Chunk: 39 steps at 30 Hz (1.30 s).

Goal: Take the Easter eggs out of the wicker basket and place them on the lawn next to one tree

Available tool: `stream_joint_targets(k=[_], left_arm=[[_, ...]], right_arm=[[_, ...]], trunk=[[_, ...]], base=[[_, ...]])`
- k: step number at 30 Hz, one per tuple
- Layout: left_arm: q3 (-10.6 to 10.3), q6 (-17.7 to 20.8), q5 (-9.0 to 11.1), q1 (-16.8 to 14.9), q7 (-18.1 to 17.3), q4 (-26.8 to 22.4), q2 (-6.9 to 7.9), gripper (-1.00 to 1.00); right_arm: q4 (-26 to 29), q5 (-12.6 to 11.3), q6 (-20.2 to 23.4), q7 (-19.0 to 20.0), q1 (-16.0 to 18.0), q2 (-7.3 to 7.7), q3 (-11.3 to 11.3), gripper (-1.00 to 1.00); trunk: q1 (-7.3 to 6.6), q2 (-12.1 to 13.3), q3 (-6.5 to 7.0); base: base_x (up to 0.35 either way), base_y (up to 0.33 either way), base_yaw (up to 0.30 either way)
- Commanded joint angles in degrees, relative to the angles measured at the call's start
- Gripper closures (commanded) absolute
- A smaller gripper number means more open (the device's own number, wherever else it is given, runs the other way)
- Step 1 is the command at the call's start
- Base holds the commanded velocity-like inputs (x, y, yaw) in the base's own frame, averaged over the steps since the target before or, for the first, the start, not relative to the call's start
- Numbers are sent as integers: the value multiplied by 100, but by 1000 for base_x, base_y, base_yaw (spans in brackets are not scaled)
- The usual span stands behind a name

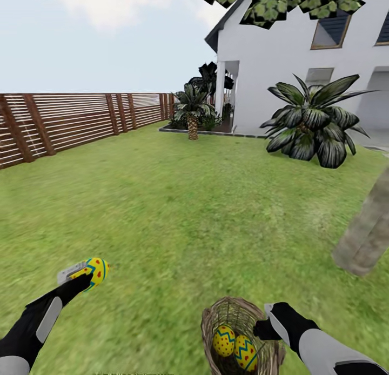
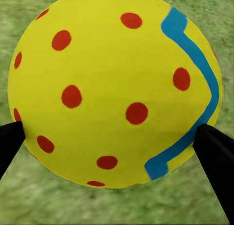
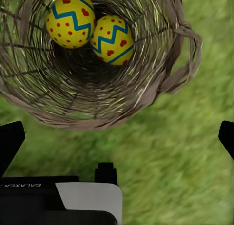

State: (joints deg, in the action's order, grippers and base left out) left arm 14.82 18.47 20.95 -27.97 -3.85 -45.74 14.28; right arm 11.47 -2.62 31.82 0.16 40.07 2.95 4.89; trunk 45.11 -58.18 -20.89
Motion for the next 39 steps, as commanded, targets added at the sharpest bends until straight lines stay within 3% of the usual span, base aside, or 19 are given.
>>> stream_joint_targets(k=[1,17,27,39], left_arm=[[26,-24,32,-6,-39,-4,-4,100],[-23,-54,32,-6,-72,13,-13,100],[-9,-288,24,-6,-80,53,-23,100],[-6,-300,32,-5,-81,57,-30,100]], right_arm=[[13,-28,35,2,0,4,47,-100],[13,-45,35,2,0,46,38,-100],[13,-53,35,2,0,48,31,-100],[22,-63,35,2,0,57,30,-100]], trunk=[[-22,37,12],[-374,679,299],[-374,679,299],[-374,679,299]], base=[[0,0,292],[0,0,290],[96,0,40],[179,0,0]])
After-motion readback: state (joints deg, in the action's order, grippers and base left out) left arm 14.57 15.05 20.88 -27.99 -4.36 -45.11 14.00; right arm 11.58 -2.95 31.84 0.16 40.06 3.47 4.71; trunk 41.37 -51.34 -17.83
